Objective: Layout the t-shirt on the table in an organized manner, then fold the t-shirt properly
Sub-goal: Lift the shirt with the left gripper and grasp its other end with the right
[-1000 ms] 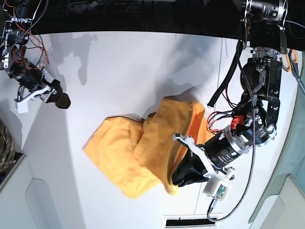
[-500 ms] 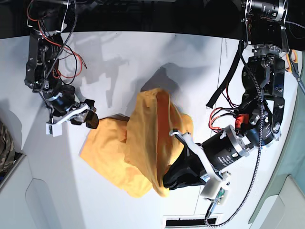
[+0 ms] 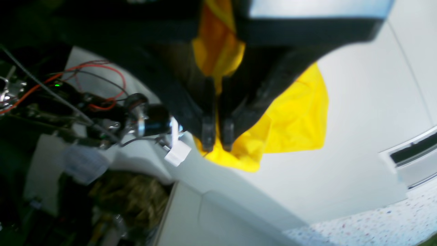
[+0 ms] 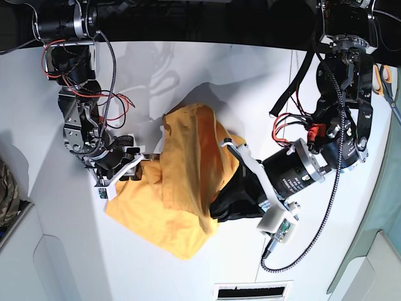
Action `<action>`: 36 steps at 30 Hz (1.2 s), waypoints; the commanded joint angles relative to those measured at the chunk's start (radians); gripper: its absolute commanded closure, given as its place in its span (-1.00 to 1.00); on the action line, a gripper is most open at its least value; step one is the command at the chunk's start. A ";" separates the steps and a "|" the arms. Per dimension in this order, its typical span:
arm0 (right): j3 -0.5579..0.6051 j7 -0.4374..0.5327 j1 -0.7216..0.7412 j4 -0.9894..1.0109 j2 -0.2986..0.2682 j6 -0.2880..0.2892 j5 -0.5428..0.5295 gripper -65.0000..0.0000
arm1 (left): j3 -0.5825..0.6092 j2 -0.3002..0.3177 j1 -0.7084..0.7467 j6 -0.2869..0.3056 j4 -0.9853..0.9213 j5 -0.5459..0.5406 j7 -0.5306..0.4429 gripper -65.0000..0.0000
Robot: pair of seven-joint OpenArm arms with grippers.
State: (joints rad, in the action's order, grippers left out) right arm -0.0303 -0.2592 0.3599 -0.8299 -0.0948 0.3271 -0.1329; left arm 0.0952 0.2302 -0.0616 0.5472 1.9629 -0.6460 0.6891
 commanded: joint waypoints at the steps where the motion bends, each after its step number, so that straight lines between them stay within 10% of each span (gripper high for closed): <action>1: 0.000 -0.051 -0.003 0.002 -0.018 -0.006 0.021 0.82 | -0.008 0.004 -0.019 0.008 0.019 0.000 -0.026 1.00; 15: -0.278 -0.202 -0.098 -0.439 -0.175 0.033 -0.090 1.00 | -0.345 0.124 -0.019 0.070 0.018 -0.243 0.079 1.00; 29: -0.583 -0.325 -0.171 -0.792 -0.315 0.108 -0.455 1.00 | -0.449 0.139 -0.011 0.151 0.061 -0.786 0.402 1.00; 36: -0.605 -0.317 -0.130 -0.792 -0.338 0.149 -0.498 1.00 | -0.449 0.140 0.000 0.151 0.190 -0.820 0.409 1.00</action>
State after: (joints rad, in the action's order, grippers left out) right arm -0.6300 -0.6102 0.2062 -1.6032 -0.4076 0.4694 -0.6102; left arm -0.3481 0.3576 -0.0471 0.6933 2.1384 -1.4368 1.1267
